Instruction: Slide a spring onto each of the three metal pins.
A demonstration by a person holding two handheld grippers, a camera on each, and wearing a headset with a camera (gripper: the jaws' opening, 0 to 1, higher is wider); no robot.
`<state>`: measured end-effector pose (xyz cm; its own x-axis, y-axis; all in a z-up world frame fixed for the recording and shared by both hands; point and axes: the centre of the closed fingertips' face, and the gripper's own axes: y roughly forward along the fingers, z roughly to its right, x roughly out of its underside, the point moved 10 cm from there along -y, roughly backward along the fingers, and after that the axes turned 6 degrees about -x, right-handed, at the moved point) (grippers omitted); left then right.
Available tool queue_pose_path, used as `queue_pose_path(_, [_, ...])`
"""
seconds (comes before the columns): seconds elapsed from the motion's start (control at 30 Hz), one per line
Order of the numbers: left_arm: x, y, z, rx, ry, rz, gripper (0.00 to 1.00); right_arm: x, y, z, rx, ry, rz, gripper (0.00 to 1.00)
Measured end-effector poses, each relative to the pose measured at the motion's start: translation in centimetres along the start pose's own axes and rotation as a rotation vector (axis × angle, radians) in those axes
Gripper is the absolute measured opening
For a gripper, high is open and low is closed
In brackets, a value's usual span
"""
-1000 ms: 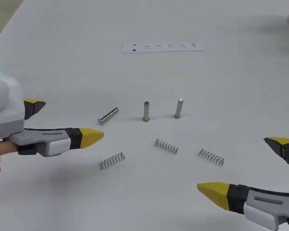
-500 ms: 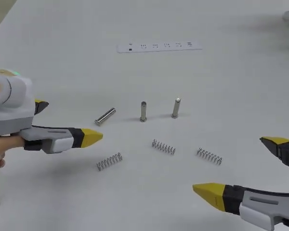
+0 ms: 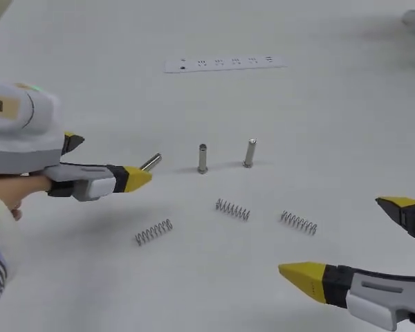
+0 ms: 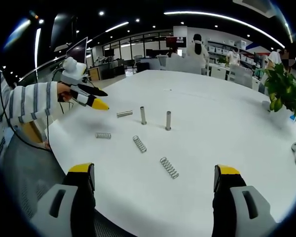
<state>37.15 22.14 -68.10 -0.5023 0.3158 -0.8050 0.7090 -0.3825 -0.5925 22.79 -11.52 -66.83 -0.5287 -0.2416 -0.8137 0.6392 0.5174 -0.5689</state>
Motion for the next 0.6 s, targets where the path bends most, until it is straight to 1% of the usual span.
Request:
queue_pose_path(0.17, [-0.2,0.8,0.2,0.019,-0.008,-0.008,0.66,0.0,0.0,0.1,0.002,0.005,-0.003,0.99])
queue_pose_path(0.23, [-0.2,1.1,0.2,0.018,0.004,-0.013,0.64,0.1,0.0,0.1,-0.002,0.004,-0.005,0.99])
queue_pose_path(0.33, [-0.3,1.7,0.6,0.038,0.036,-0.034,0.61,0.1,0.0,0.1,-0.002,0.006,-0.006,0.99])
queue_pose_path(0.43, [-0.2,2.2,0.8,0.041,0.053,-0.051,0.59,0.1,0.1,0.0,-0.004,0.009,-0.007,0.99])
queue_pose_path(0.5, [-0.2,2.6,0.9,0.050,0.051,-0.061,0.57,0.1,0.1,0.0,-0.004,0.006,-0.013,0.99])
queue_pose_path(0.57, [-0.1,3.2,0.9,0.079,0.018,-0.074,0.53,0.2,0.1,0.0,-0.004,0.004,-0.023,0.99])
queue_pose_path(0.6, [-0.1,3.4,0.8,0.082,0.014,-0.075,0.51,0.3,0.2,0.0,-0.006,0.003,-0.027,0.99])
